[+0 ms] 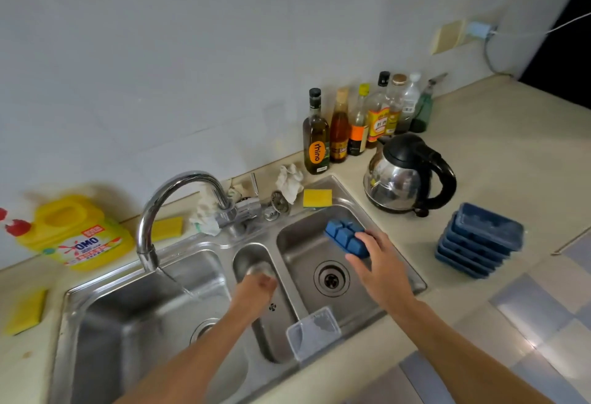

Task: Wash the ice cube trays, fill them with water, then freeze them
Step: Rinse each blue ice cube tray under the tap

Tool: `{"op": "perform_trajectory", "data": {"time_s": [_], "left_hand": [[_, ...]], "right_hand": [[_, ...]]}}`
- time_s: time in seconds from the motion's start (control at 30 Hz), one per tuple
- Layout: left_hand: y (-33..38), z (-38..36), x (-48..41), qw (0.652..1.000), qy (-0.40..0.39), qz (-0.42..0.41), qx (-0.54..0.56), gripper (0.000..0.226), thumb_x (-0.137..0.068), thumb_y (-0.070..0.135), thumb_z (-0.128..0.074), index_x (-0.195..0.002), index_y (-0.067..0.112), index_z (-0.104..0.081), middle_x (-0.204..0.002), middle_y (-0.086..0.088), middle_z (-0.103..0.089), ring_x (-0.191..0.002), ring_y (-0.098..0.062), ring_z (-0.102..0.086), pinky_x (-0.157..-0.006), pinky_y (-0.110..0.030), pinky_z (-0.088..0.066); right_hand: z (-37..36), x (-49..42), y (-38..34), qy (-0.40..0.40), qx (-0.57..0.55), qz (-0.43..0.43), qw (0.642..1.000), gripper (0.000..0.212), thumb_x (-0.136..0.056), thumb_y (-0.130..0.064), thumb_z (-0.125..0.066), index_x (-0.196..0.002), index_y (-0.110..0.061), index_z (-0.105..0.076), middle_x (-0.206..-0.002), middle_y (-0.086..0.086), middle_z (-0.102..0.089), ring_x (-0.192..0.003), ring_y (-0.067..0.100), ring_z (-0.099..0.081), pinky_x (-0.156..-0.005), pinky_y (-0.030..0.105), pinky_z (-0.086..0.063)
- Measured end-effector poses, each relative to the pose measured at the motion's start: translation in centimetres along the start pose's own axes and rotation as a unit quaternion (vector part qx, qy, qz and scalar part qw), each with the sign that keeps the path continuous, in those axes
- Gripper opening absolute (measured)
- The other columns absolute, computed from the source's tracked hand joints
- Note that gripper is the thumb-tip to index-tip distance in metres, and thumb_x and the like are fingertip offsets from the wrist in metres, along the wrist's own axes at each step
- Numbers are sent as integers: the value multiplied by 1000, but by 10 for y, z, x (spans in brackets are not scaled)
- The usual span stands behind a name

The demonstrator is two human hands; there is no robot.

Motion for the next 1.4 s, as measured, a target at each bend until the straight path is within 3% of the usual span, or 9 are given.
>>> {"op": "perform_trajectory", "data": {"time_s": [0.13,0.3,0.47,0.57,0.63,0.8,1.03,1.3,1.4], "left_hand": [[13,-15,-2,1000,-7,18,-8,32,-104,30,-52,-94,5,-70,-94,-18,-71,-87,-30,-70,-82,-36,-56],[17,-19,-2,1000,11,-1,12,33,-99,28,-57,-68,21,-67,-63,6,-65,-43,6,-56,-44,-9,-43],[23,-18,-17,1000,9,-21,-5,34,-101,29,-54,-70,22,-64,-67,3,-66,-54,-3,-58,-43,-6,-37],[28,-21,-25,1000,10,-27,8,29,-100,28,-55,-78,14,-69,-79,-8,-71,-69,-16,-66,-57,-18,-50],[33,-25,-32,999,2,-36,5,27,-100,31,-55,-83,15,-70,-81,-6,-71,-76,-19,-67,-70,-27,-52],[45,-40,-48,996,-34,-78,-24,28,-104,36,-52,-81,24,-63,-73,9,-64,-65,-2,-59,-58,-15,-40],[59,-52,-60,989,-75,-116,-47,24,-103,33,-54,-108,16,-70,-107,-1,-72,-97,-15,-67,-93,-31,-52],[84,-57,-67,986,-71,-146,-23,26,-103,24,-53,-125,17,-64,-119,1,-68,-104,-12,-63,-92,-22,-46],[88,-74,-64,986,-90,-137,-13,25,-103,13,-52,-125,14,-63,-118,0,-68,-102,-10,-62,-84,-15,-45]], "right_hand": [[25,-18,-33,66,-11,120,991,46,-96,-41,-63,-135,-18,-55,-145,6,-47,-126,13,-50,-99,27,-47],[-45,11,29,-250,128,8,960,48,-103,-43,-51,-146,-20,-44,-149,3,-40,-125,17,-52,-107,36,-48],[-36,1,26,-119,67,-1,991,52,-102,-46,-53,-146,-20,-45,-149,0,-38,-127,18,-52,-105,35,-50],[-44,0,20,-179,84,-14,980,51,-104,-45,-50,-148,-21,-43,-150,0,-39,-128,17,-51,-108,35,-47],[-38,-3,23,-142,67,-43,987,51,-104,-44,-50,-148,-19,-43,-150,-1,-39,-128,16,-50,-107,33,-47],[-38,-5,27,-154,93,-48,982,53,-104,-47,-48,-150,-21,-41,-151,-2,-37,-129,15,-48,-109,34,-45],[-34,-2,35,-138,103,-88,981,52,-104,-46,-48,-148,-21,-43,-148,-2,-39,-125,16,-51,-107,32,-44],[-30,0,32,-168,41,-105,979,42,-103,-45,-50,-139,-22,-51,-129,-5,-51,-105,8,-56,-94,23,-46],[-13,-5,36,-109,-40,-131,985,25,-101,-43,-55,-122,-28,-56,-114,-8,-57,-95,4,-58,-83,20,-48]]}}
Point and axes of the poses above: each hand's wrist, its own x-axis away from the middle knuckle, its own z-axis out of the back of the hand, y = z × x, the point moved 7 cm from there along -x, towards the middle knuckle
